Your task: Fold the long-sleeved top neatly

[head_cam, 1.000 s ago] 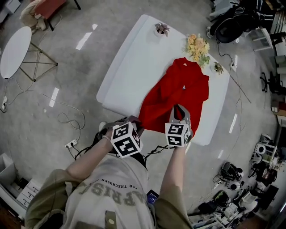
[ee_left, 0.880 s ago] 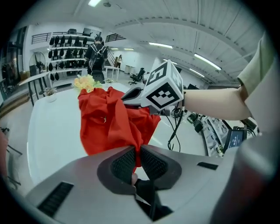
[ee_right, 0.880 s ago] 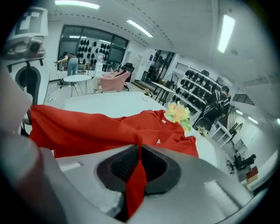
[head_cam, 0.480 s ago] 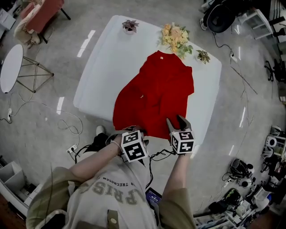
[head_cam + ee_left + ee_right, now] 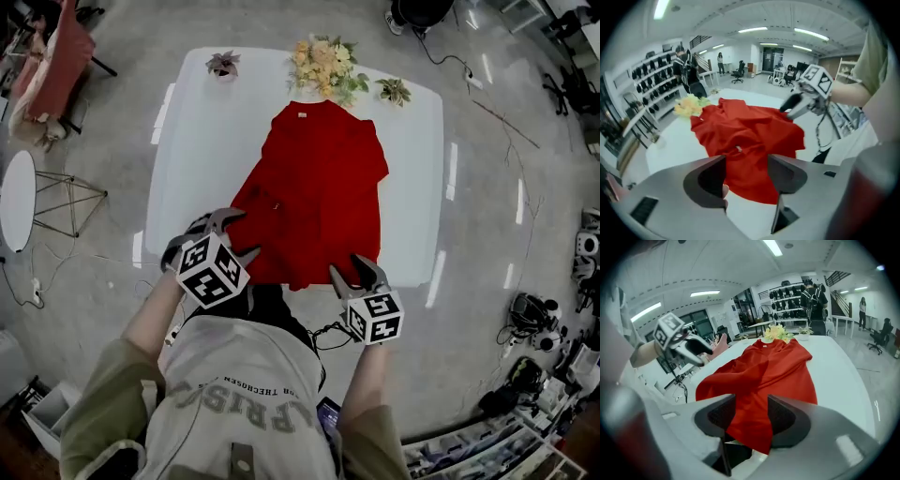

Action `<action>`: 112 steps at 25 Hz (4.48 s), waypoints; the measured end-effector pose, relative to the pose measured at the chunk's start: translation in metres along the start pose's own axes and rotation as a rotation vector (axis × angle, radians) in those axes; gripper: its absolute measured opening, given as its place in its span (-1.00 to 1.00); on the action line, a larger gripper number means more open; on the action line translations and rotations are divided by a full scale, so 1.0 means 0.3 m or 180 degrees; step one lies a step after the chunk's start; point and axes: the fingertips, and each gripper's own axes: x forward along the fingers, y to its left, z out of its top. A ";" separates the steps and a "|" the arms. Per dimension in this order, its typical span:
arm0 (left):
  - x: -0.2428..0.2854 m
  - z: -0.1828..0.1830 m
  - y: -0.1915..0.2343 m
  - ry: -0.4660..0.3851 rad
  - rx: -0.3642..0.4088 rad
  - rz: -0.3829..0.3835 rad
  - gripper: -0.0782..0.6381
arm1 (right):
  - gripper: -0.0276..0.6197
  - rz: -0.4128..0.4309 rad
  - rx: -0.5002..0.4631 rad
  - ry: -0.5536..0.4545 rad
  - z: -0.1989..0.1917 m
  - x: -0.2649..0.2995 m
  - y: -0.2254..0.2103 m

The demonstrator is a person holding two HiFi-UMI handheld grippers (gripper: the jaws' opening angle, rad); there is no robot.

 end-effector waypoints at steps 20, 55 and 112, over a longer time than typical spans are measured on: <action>0.218 0.013 0.426 -0.0395 0.0425 -0.0001 -0.66 | -0.86 -0.0616 0.0443 0.0394 -0.050 0.086 0.294; 0.217 -0.019 -0.107 0.0047 0.0003 0.0171 -0.15 | -0.81 0.0644 0.0350 0.0898 0.024 0.049 -0.213; 0.404 -0.005 0.548 0.0263 -0.0639 0.0069 -0.05 | -0.81 -0.0390 -0.0531 0.1182 0.001 0.127 -0.347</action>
